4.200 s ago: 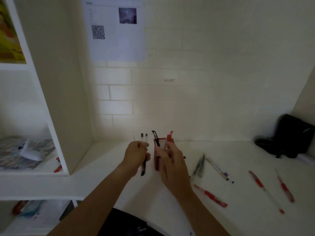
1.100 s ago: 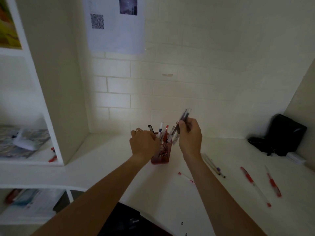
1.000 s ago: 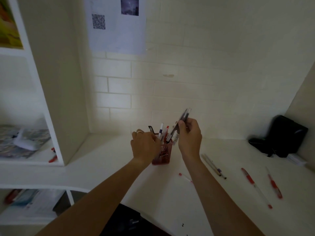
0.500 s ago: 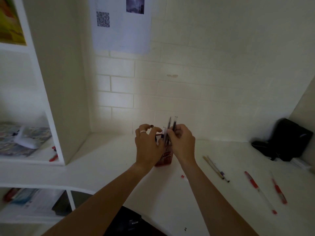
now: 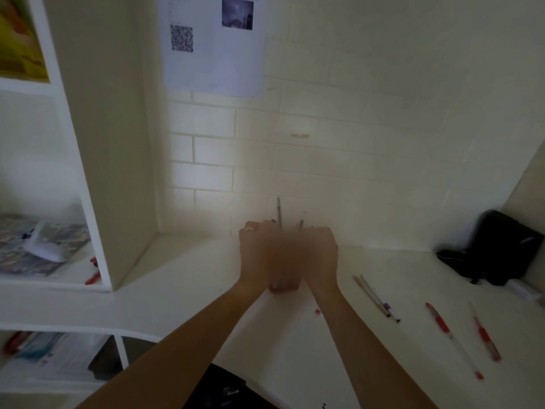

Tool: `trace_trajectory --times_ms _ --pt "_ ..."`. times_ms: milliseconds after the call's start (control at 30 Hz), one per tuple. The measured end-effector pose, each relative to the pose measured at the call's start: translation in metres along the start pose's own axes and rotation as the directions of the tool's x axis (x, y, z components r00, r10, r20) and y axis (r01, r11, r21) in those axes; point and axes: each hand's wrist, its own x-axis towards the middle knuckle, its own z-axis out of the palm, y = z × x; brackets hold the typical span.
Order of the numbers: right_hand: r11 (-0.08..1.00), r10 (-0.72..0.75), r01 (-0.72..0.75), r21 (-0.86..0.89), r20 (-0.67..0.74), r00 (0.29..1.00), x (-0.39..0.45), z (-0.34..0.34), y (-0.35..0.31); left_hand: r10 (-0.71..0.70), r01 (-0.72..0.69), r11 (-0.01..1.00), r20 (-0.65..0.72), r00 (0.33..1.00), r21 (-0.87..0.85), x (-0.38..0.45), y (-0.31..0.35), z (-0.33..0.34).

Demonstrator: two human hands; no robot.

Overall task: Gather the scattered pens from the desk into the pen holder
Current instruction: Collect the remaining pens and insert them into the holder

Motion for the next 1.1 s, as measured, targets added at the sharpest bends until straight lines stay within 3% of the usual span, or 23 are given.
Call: trace_trajectory --times_ms 133,433,567,767,867,1000,1100 --pt "0.999 -0.028 0.028 -0.036 0.017 0.999 -0.004 0.001 0.002 0.059 -0.060 0.998 0.034 0.998 0.003 0.002 0.000 -0.004" --pt "0.968 -0.125 0.153 0.200 -0.145 0.982 -0.004 -0.008 -0.013 0.233 -0.244 0.965 0.113 0.966 0.097 -0.003 -0.004 -0.004" --pt "0.949 -0.045 0.087 0.303 -0.141 0.989 0.006 -0.014 -0.015 0.292 -0.312 0.939 0.143 0.946 0.142 -0.008 -0.009 -0.002" --pt "0.897 0.190 -0.112 0.428 -0.143 0.971 0.009 -0.016 0.000 0.174 -0.170 0.983 0.066 0.982 -0.068 -0.007 -0.010 0.000" --pt "0.876 0.224 -0.135 0.463 -0.143 0.964 0.010 -0.018 0.006 0.152 -0.144 0.982 0.060 0.987 -0.119 -0.005 -0.005 -0.003" --pt "0.910 0.163 -0.066 0.410 -0.205 0.965 0.009 -0.021 0.003 0.234 -0.240 0.970 0.139 0.962 0.028 -0.004 -0.014 -0.001" --pt "0.930 0.028 0.058 0.363 -0.229 0.973 0.009 -0.021 -0.003 0.242 -0.264 0.952 0.147 0.959 0.154 -0.005 -0.016 0.001"
